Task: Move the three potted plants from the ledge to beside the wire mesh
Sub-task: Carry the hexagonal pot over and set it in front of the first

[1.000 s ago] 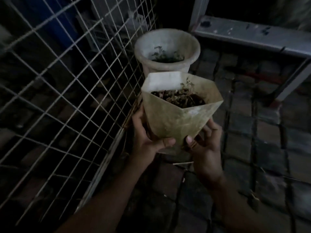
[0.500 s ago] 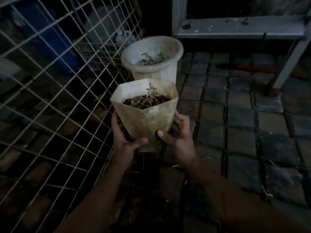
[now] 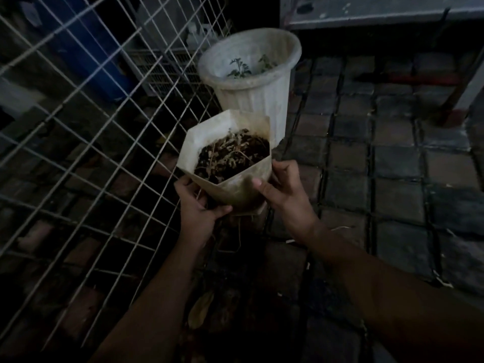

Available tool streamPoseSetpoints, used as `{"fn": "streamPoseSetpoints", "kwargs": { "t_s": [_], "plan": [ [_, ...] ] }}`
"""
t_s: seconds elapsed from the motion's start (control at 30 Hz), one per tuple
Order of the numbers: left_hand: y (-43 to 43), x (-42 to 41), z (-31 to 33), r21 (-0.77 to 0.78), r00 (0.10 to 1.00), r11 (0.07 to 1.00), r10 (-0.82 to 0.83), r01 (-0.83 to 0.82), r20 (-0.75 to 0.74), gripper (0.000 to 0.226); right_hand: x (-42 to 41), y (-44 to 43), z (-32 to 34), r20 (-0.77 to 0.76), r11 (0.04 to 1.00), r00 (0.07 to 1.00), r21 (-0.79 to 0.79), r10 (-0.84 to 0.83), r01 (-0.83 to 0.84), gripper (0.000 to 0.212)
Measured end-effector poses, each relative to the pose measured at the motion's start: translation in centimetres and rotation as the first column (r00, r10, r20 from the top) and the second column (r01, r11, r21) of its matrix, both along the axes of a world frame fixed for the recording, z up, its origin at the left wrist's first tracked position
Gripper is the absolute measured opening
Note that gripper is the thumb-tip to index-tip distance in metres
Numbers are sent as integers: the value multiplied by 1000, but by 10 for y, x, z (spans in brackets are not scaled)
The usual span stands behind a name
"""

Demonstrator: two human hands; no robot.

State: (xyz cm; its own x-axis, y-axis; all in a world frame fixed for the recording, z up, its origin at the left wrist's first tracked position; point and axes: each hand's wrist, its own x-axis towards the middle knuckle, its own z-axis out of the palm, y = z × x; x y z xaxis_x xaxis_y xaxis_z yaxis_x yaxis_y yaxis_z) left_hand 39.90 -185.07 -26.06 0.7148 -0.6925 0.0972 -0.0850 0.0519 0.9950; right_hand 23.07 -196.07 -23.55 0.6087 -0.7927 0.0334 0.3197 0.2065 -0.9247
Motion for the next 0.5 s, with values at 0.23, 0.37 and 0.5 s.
{"fn": "streamPoseSetpoints", "kwargs": {
  "t_s": [0.23,0.37,0.5],
  "plan": [
    [-7,12,42,-263,964,963,-17,-55,-264,55,7,-5,21,-96,997,994,-64,-54,48,62],
    [-24,9,71,-236,905,942,129,-240,-405,38,13,-13,27,-188,993,980,-101,-71,53,64],
    [-38,-9,68,-35,947,952,298,-304,-116,63,14,-15,27,-251,993,966,-112,-67,40,69]
  ]
}}
